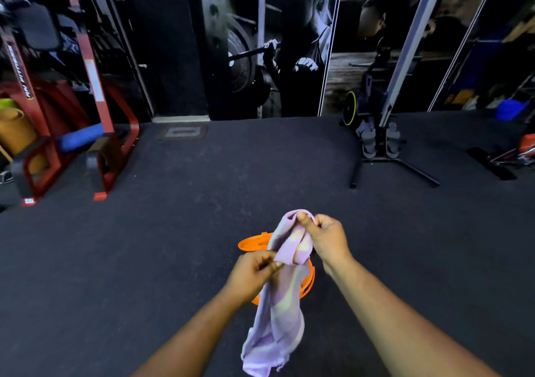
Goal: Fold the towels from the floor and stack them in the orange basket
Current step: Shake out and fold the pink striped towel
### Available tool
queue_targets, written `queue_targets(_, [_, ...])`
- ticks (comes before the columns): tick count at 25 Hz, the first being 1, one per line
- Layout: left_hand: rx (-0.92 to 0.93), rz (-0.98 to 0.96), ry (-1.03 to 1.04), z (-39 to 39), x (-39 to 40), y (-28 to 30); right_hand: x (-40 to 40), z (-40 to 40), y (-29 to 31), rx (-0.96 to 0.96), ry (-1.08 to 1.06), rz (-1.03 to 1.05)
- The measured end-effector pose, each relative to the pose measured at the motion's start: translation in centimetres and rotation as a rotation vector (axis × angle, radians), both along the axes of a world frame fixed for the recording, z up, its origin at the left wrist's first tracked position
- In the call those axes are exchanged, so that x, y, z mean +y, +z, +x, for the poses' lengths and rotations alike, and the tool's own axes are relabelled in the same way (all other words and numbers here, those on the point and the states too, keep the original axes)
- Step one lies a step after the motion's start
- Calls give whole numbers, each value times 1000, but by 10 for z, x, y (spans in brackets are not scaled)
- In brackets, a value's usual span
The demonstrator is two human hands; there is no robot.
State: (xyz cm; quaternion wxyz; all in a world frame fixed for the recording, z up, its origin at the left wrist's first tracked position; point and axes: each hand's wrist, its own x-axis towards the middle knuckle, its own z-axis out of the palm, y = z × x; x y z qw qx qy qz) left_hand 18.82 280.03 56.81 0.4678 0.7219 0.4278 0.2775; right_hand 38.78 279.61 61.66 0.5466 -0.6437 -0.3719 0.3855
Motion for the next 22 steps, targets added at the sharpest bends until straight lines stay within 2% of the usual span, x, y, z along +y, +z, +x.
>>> queue_targets(2, [-32,-78,-47,-4,11,3,0,25,-1,76,-48,-7])
queue_targets(4, [-158,-218,41,-3,15,11,0,43,-3,264,-45,-60])
queue_targets(5, [-273,-337,153,0,16,14,1,51,-3,298,-41,-87])
queue_targets(7, [-505,-599,502,2,28,13,3,67,-3,321,-98,-96])
queue_targets(8, [-540,-638,650,0,35,14,2,75,0,314,-159,-84])
queue_targets(9, [-472,-593,702,-4,42,17,1,85,2,243,-224,-64])
queue_targets(10, [-251,-458,588,-9,49,21,-2,97,4,79,-257,-50])
queue_targets(12, [571,-29,135,-20,63,30,-10,121,3,-434,-244,-92])
queue_targets(13, [838,156,-22,-20,69,34,-13,130,6,-642,-222,-117])
queue_targets(14, [896,236,-91,-15,74,44,-14,131,11,-744,-178,-132])
queue_targets(15, [798,253,-84,-9,77,52,-14,126,19,-782,-69,-131])
queue_targets(17, [434,171,-69,12,74,66,-10,98,33,-821,285,-144])
queue_targets(19, [180,113,-157,37,68,75,-8,66,37,-909,518,-132])
queue_targets(21, [142,150,-210,46,59,76,-3,53,32,-979,519,-45])
queue_targets(22, [197,207,-189,41,60,71,-3,56,30,-946,507,-5])
